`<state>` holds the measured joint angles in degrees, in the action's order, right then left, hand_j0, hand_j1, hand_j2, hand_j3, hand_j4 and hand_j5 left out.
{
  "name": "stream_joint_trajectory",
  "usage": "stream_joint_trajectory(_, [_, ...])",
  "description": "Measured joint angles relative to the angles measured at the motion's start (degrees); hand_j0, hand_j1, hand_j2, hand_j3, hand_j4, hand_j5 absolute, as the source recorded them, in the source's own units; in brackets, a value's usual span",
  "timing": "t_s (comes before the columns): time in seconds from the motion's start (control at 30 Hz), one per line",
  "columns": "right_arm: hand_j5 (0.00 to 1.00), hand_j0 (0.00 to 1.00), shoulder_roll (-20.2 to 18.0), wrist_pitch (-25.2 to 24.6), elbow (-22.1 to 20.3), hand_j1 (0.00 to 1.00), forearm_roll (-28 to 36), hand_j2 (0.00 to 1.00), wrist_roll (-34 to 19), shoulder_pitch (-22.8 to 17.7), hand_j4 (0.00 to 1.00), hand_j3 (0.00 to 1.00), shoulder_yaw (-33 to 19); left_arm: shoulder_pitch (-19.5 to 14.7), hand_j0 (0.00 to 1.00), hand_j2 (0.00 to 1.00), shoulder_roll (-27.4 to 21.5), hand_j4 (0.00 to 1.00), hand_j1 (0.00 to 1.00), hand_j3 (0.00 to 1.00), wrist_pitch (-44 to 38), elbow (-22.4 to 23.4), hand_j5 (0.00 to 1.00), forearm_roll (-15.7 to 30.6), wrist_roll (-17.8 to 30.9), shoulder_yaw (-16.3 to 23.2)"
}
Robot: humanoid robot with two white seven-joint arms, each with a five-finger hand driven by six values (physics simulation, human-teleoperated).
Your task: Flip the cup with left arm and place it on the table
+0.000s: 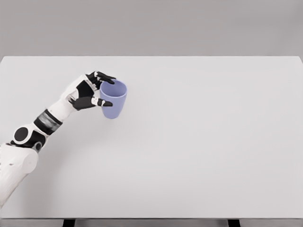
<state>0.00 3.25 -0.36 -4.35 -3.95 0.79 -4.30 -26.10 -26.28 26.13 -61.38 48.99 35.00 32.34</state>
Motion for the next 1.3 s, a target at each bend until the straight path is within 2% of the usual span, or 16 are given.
stream_joint_trajectory(0.07, [1.0, 1.0, 0.0, 0.0, 0.0, 1.0, 0.01, 1.0, 0.0, 0.0, 1.0, 1.0, 0.0, 0.09, 0.79, 0.79, 0.15, 0.79, 0.79, 0.79, 0.02, 0.04, 0.79, -0.44, 0.0, 0.02])
stream_joint_trajectory(0.17, [1.0, 1.0, 0.0, 0.0, 0.01, 1.0, 0.03, 1.0, 0.0, 0.0, 1.0, 1.0, 0.0, 0.09, 0.81, 0.81, 0.15, 0.81, 0.81, 0.81, -0.13, 0.06, 0.81, -1.29, -0.01, 0.04])
stream_joint_trajectory(0.2, [1.0, 1.0, 0.0, 0.0, 0.01, 1.0, 0.03, 1.0, 0.0, 0.0, 1.0, 1.0, 0.0, 0.09, 0.89, 0.89, 0.12, 0.89, 0.89, 0.89, -0.24, 0.07, 0.89, -1.43, -0.01, 0.04])
stream_joint_trajectory(0.23, [1.0, 1.0, 0.0, 0.0, 0.01, 1.0, 0.03, 1.0, 0.0, 0.0, 1.0, 1.0, 0.0, 0.09, 0.92, 0.92, 0.1, 0.92, 0.92, 0.92, -0.33, 0.07, 0.92, -1.53, -0.01, 0.04])
stream_joint_trajectory(0.37, [1.0, 1.0, 0.0, 0.0, 0.0, 1.0, 0.03, 1.0, 0.0, 0.0, 1.0, 1.0, 0.0, 0.09, 1.0, 1.0, -0.12, 1.0, 1.0, 1.0, -0.49, 0.08, 1.0, -1.71, -0.01, 0.03])
stream_joint_trajectory(0.93, [1.0, 1.0, 0.0, 0.0, 0.01, 1.0, 0.02, 1.0, 0.0, 0.0, 1.0, 1.0, 0.0, -0.7, 1.0, 1.0, 0.02, 1.0, 1.0, 1.0, -0.71, -0.42, 1.0, -1.77, -0.01, -0.13])
stream_joint_trajectory(1.03, [1.0, 1.0, 0.0, 0.0, 0.01, 1.0, 0.02, 1.0, 0.0, 0.0, 1.0, 1.0, 0.0, -1.67, 1.0, 1.0, 0.21, 1.0, 1.0, 1.0, -1.06, -0.31, 1.0, -1.96, -0.01, -0.13])
stream_joint_trajectory(1.13, [1.0, 1.0, 0.0, 0.0, 0.01, 1.0, 0.03, 1.0, 0.0, 0.0, 1.0, 1.0, 0.0, -1.85, 1.0, 1.0, 0.65, 1.0, 1.0, 1.0, -1.75, -0.12, 1.0, -3.77, 0.1, -0.16])
stream_joint_trajectory(1.23, [1.0, 1.0, 0.0, 0.0, 0.0, 1.0, 0.02, 1.0, 0.0, 0.0, 1.0, 1.0, 0.0, -1.94, 1.0, 1.0, 2.27, 1.0, 1.0, 1.0, -2.16, 1.08, 1.0, -8.87, 0.3, -0.27])
stream_joint_trajectory(1.3, [1.0, 1.0, 0.0, 0.0, 0.0, 1.0, 0.03, 1.0, 0.0, 0.0, 1.0, 1.0, 0.0, -2.46, 1.0, 1.0, 3.25, 1.0, 1.0, 1.0, -2.64, 2.1, 1.0, -8.75, 0.87, -0.89])
